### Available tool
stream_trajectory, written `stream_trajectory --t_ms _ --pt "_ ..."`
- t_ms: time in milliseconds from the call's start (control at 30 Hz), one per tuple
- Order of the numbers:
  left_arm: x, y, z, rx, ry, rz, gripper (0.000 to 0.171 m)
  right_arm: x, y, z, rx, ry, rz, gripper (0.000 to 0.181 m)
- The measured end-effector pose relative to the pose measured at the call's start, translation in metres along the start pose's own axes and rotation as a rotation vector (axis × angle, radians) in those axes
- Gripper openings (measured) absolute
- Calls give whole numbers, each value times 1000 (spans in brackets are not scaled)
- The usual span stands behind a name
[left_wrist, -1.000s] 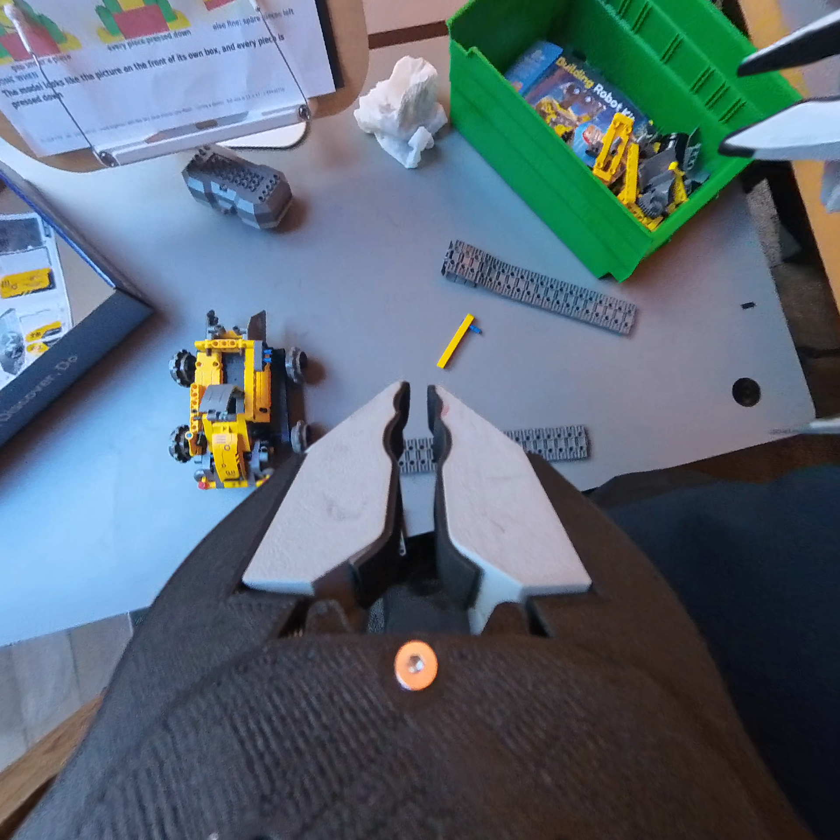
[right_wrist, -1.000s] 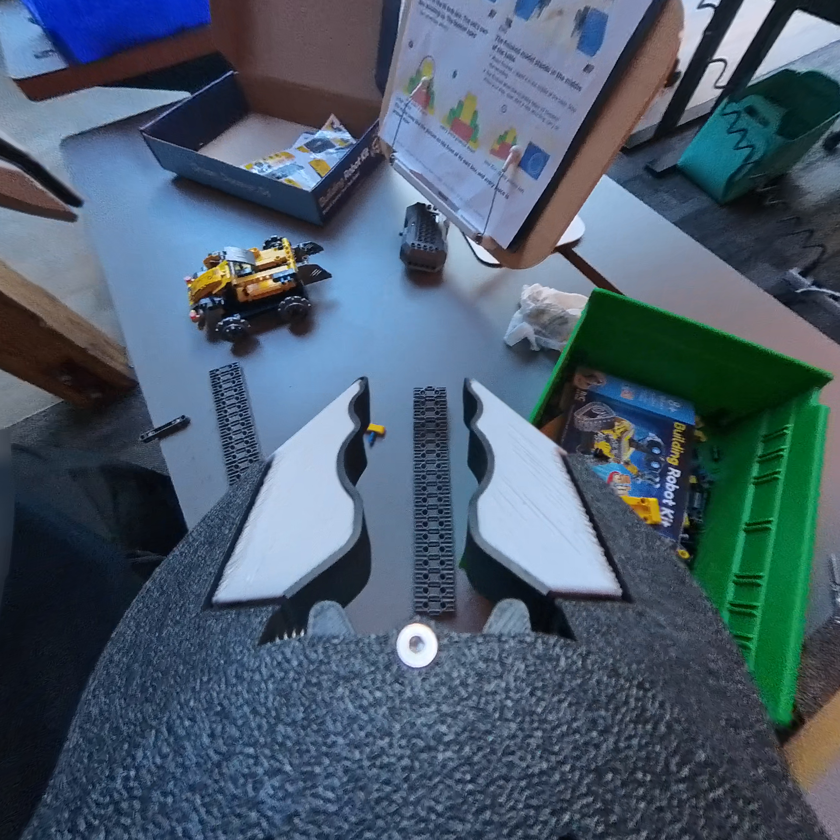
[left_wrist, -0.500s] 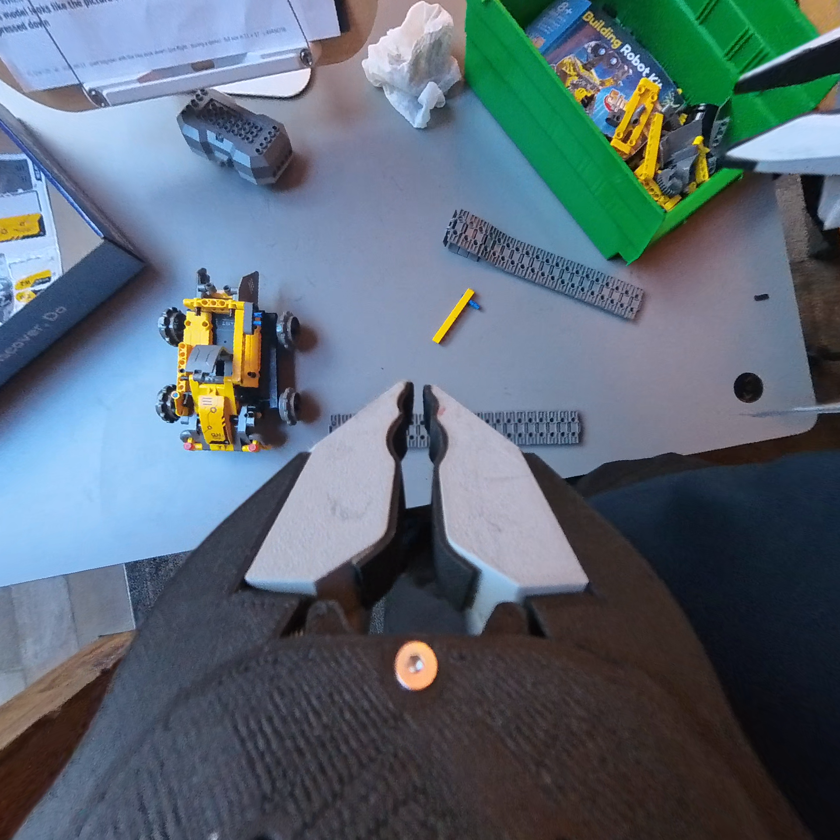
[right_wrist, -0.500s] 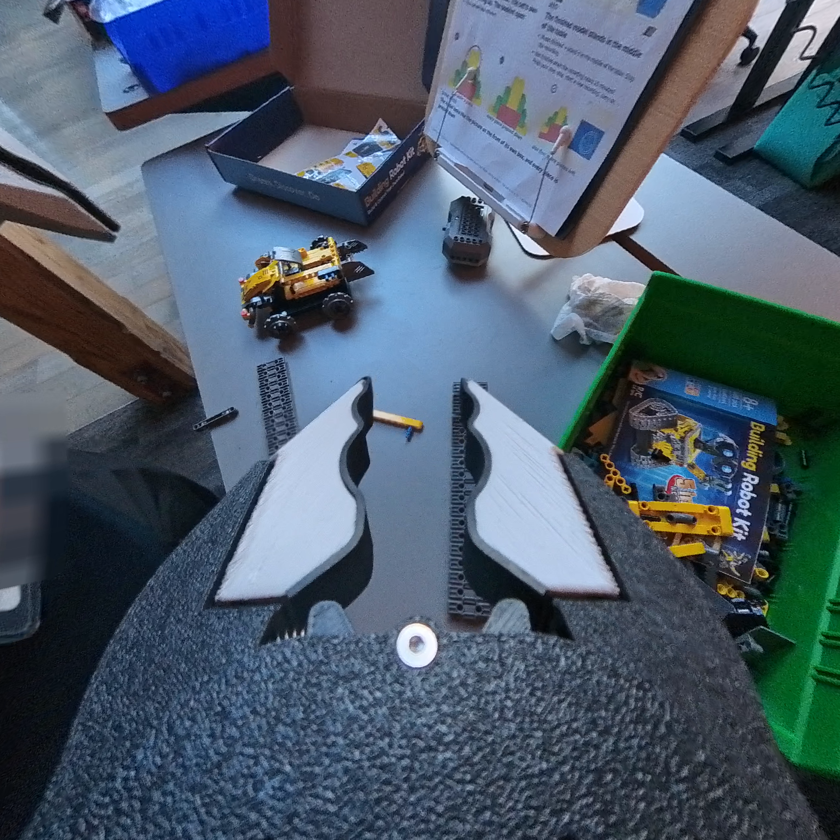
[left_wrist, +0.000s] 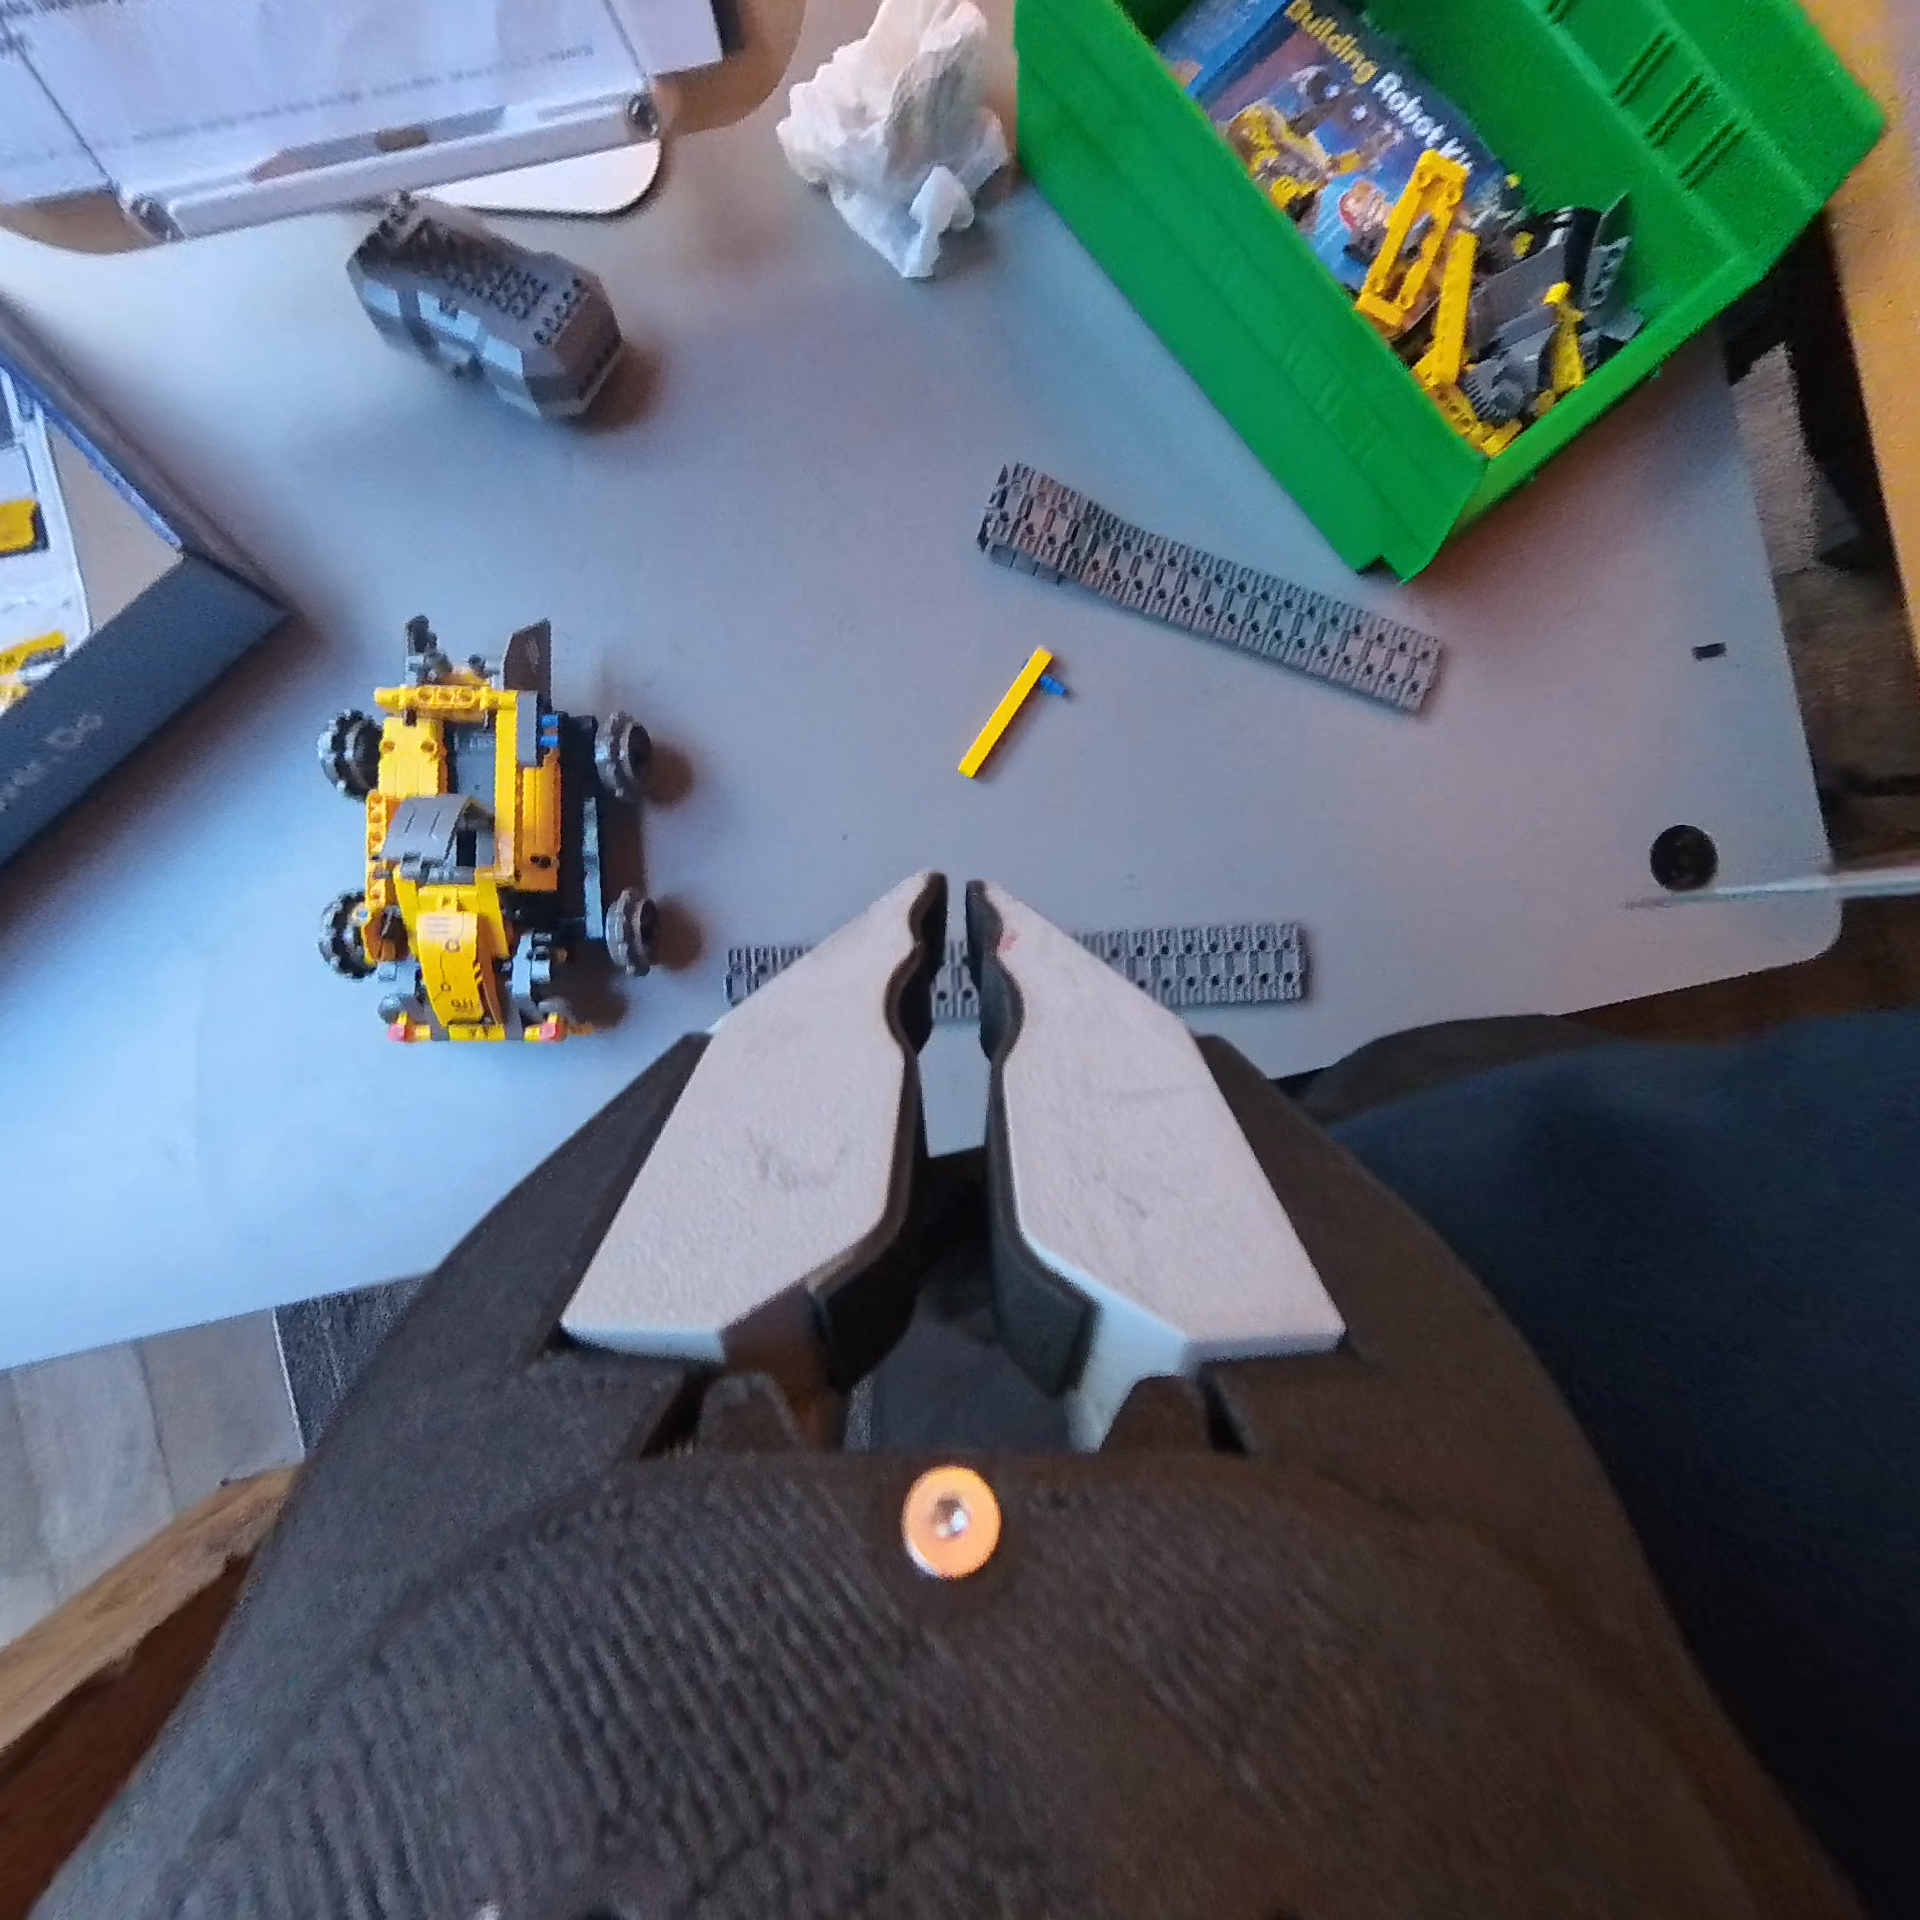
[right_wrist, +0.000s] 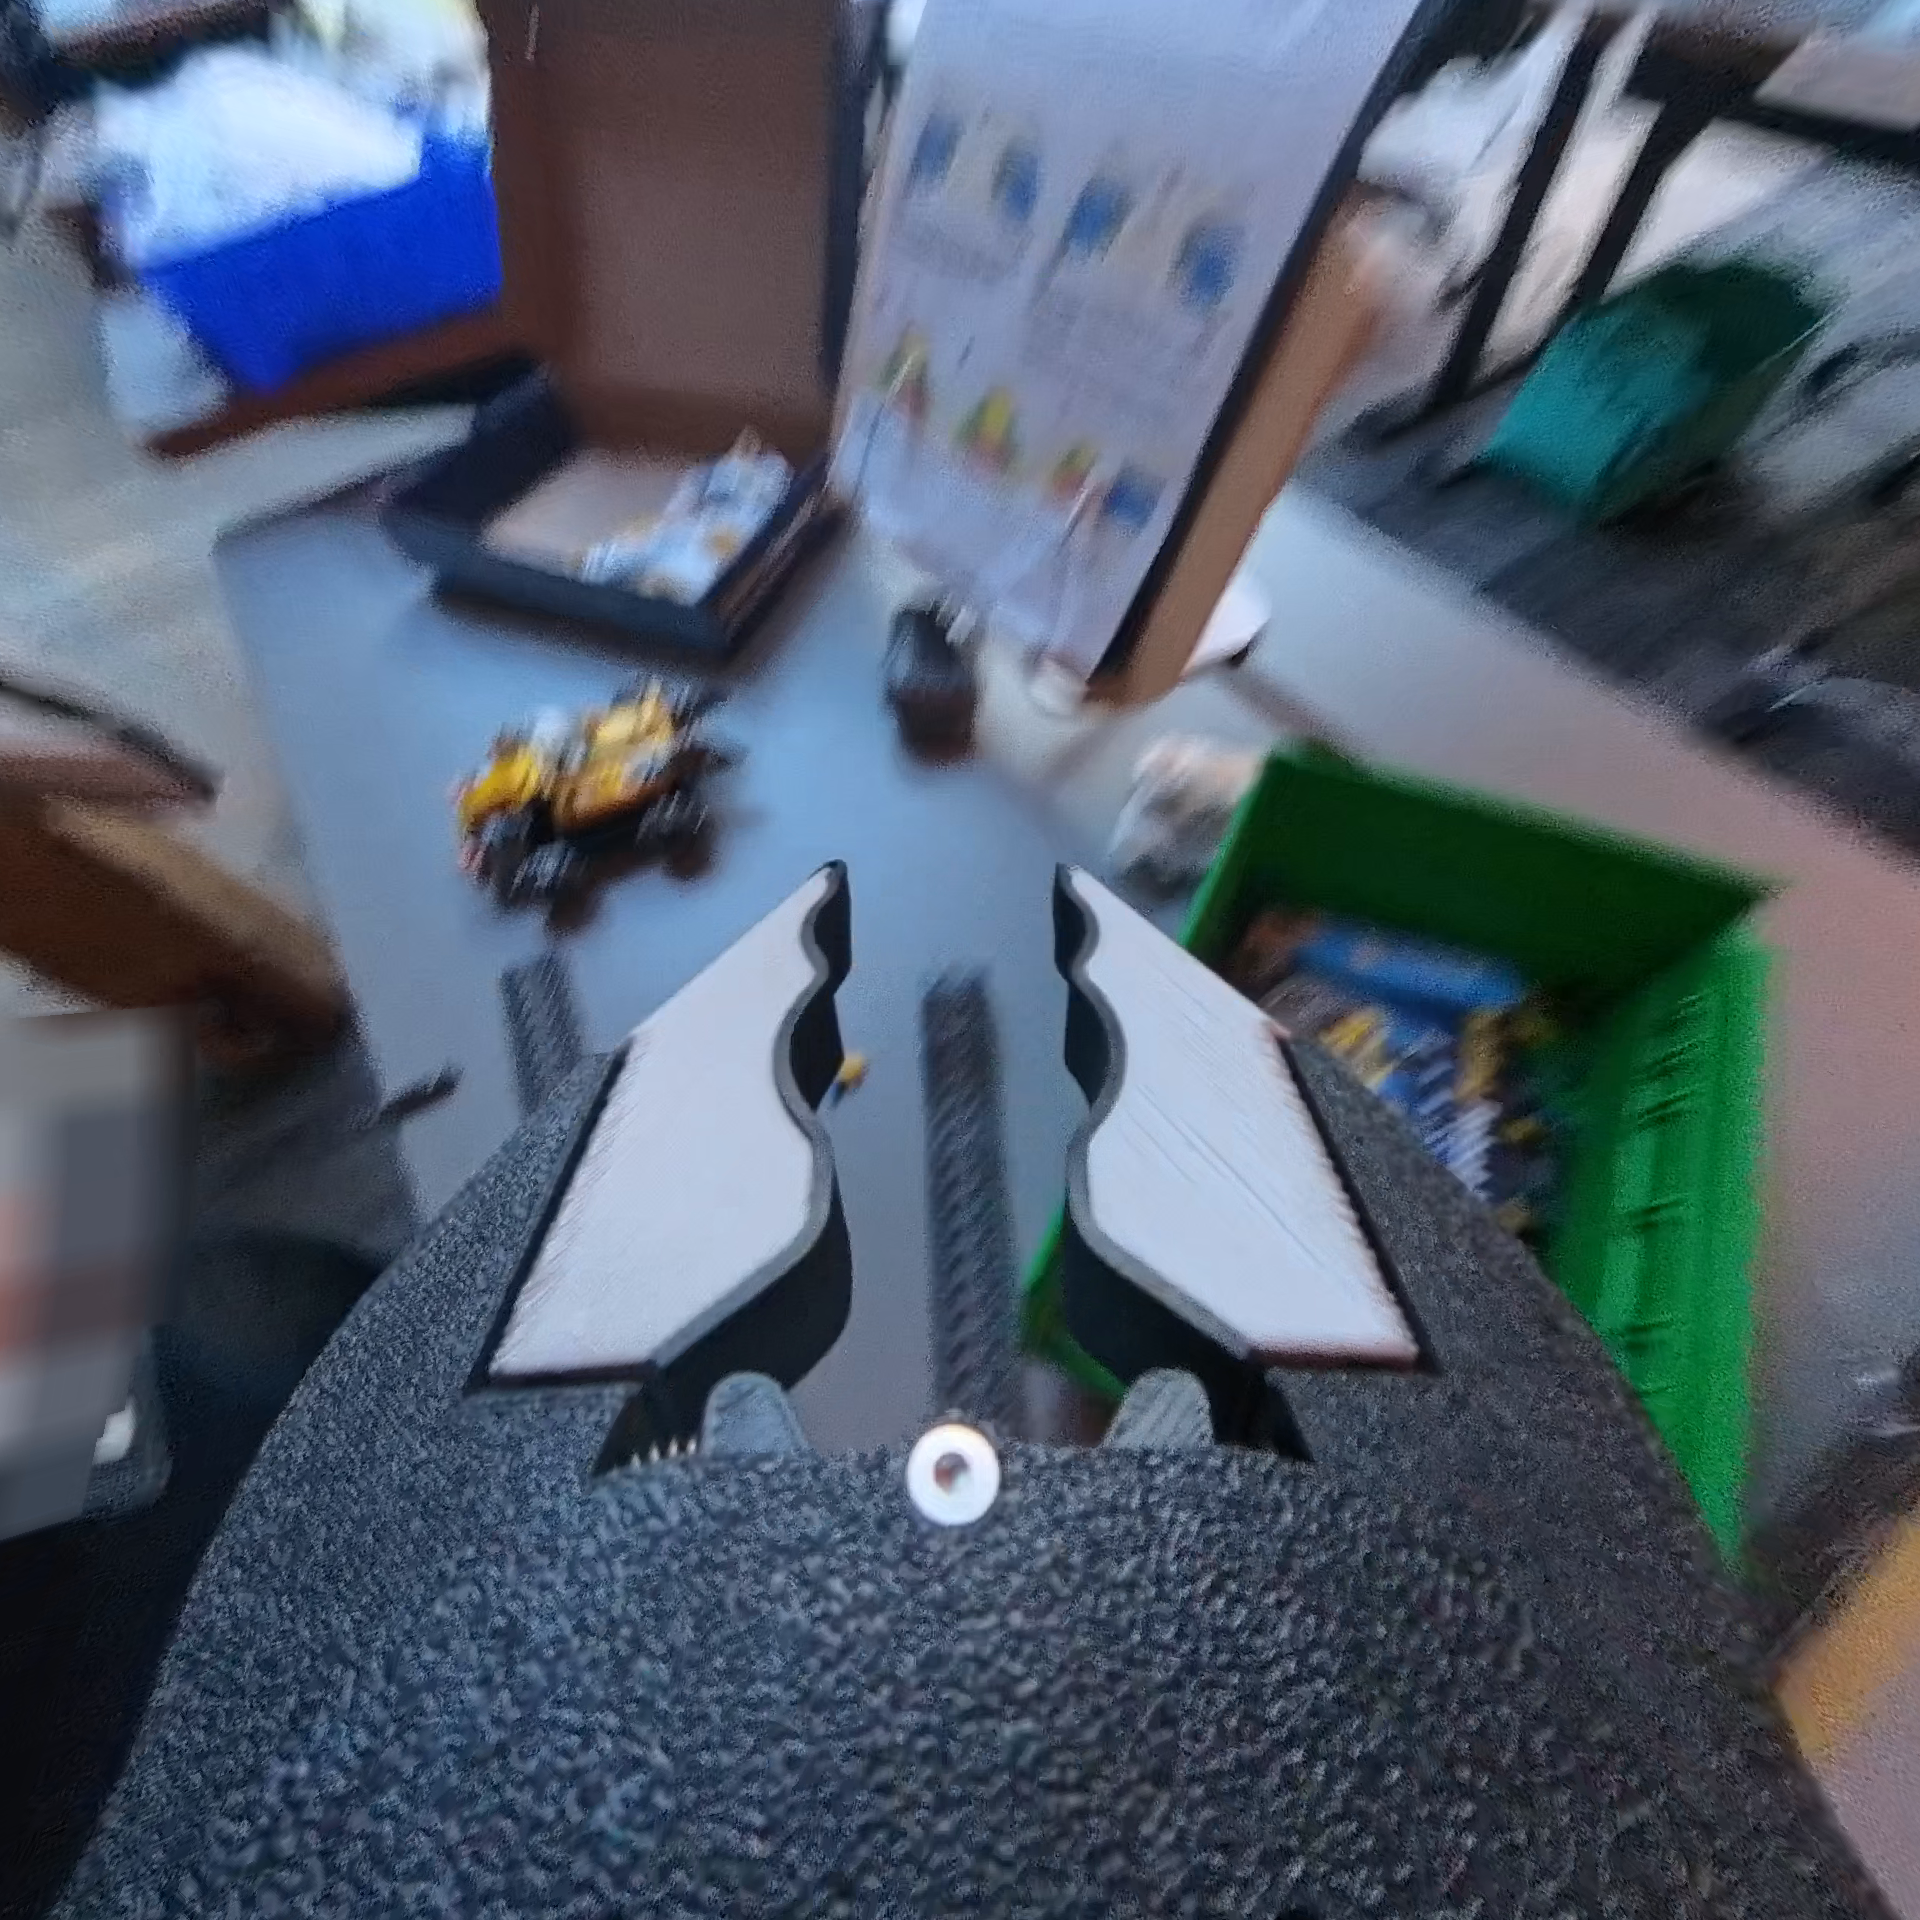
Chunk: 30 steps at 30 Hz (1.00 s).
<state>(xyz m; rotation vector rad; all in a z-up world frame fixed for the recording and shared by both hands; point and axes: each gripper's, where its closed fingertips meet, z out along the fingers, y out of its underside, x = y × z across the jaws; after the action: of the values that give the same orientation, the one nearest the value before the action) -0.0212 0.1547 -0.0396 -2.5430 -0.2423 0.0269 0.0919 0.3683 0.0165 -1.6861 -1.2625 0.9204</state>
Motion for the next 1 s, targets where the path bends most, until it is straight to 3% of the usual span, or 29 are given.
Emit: stream_trajectory --t_ms 67,167,233,267,333,467,600,700,833,1000 --pt "9 -10 4 15 52 39 2 39 -61 -22 109 96 -33 41" --pt "23 -27 12 42 127 159 2 79 -118 -65 126 229 -88 56" --pt "33 -39 16 72 184 245 2 73 -134 -101 197 301 -106 57" --pt "40 -43 18 88 224 283 3 63 -128 -115 203 327 -95 56" --pt "56 -46 20 113 314 362 6 32 -86 -134 136 373 -27 59" --pt "91 -42 19 155 482 510 9 -44 40 -191 -93 581 178 56" --pt "122 -18 9 123 643 618 13 -133 185 -297 -314 900 463 48" --pt "136 -2 -8 117 730 673 12 -211 270 -388 -435 1136 669 46" --pt "158 23 -18 106 794 793 12 -297 312 -461 -450 1332 848 45" --pt "204 44 -39 96 914 877 13 -353 323 -496 -400 1468 923 43"
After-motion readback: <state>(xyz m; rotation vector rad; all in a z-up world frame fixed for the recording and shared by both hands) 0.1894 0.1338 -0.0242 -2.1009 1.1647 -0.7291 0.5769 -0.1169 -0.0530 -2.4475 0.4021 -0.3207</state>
